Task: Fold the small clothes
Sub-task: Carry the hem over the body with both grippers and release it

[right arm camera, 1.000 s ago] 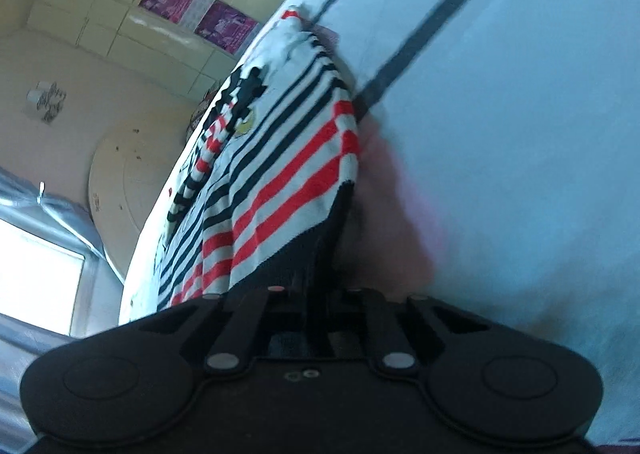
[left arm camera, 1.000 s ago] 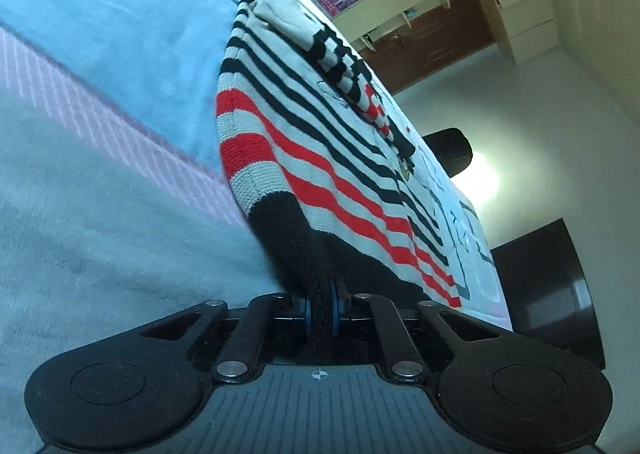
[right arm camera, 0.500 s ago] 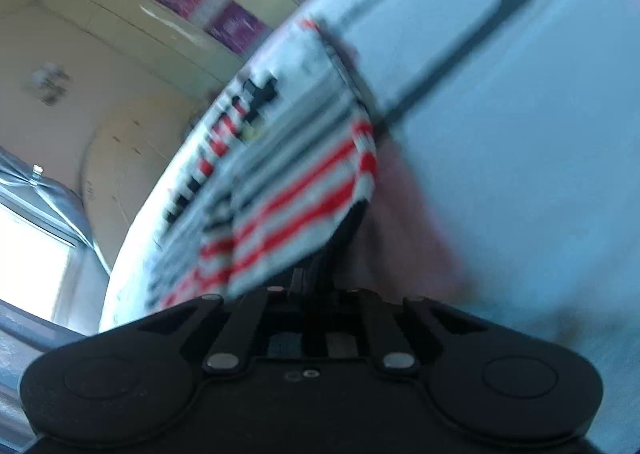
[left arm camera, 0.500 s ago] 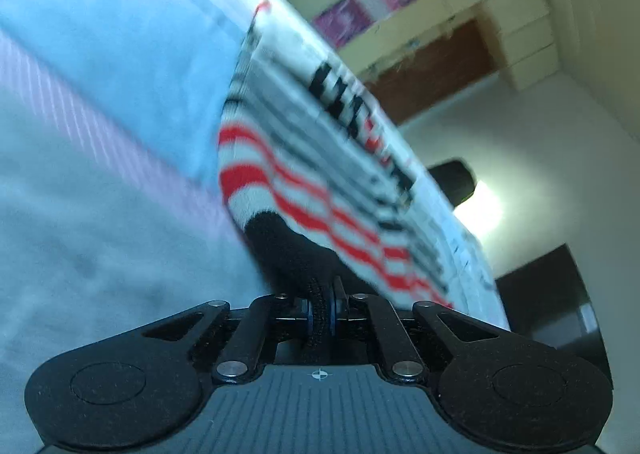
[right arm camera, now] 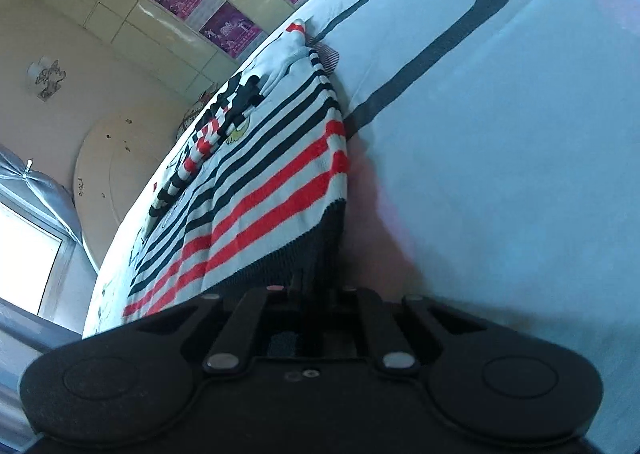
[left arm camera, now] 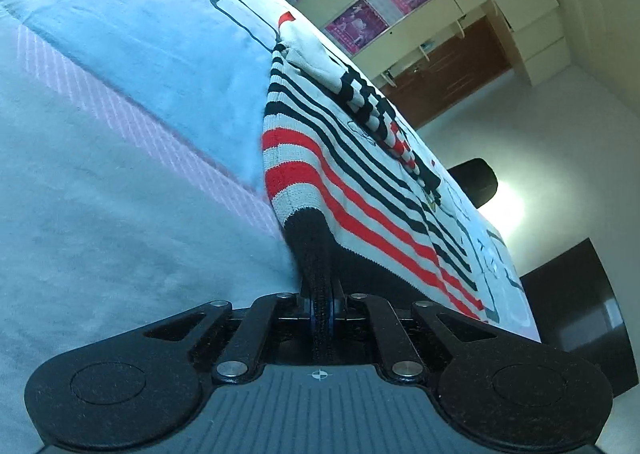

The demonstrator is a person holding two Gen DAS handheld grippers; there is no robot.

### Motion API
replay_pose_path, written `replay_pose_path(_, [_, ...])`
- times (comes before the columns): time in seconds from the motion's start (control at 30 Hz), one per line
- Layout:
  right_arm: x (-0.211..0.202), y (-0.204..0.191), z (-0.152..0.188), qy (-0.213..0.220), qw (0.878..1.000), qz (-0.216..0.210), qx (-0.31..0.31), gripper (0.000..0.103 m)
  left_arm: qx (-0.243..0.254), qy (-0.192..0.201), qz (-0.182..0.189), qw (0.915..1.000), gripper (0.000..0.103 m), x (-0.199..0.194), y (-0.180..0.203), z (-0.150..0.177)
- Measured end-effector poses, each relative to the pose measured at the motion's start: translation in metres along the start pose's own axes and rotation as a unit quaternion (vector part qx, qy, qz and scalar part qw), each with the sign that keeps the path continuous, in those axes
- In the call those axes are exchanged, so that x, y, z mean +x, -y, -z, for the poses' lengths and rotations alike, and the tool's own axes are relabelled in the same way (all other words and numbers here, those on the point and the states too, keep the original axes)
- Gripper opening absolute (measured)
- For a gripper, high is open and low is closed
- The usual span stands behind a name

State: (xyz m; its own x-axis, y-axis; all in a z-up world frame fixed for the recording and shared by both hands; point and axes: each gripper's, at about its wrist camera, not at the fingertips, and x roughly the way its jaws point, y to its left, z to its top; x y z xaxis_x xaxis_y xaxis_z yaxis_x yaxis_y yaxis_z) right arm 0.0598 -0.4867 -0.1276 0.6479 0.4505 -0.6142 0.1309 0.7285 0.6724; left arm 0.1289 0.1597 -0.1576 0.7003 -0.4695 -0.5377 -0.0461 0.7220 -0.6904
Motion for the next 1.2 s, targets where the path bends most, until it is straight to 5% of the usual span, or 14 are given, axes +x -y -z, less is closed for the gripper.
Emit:
replay_pose_path(0.8, [-0.003, -0.012, -0.004, 0.005, 1.0, 0.017, -0.012, 0.006, 0.021, 0.015, 0.0, 0.9997, 0.005, -0.008, 0.003, 0.006])
replay_pose_path(1.2, [-0.002, -0.08, -0.087, 0.083, 0.988, -0.015, -0.126, 0.006, 0.051, 0.1, 0.044, 0.9927, 0.005, -0.001, 0.05, -0.081])
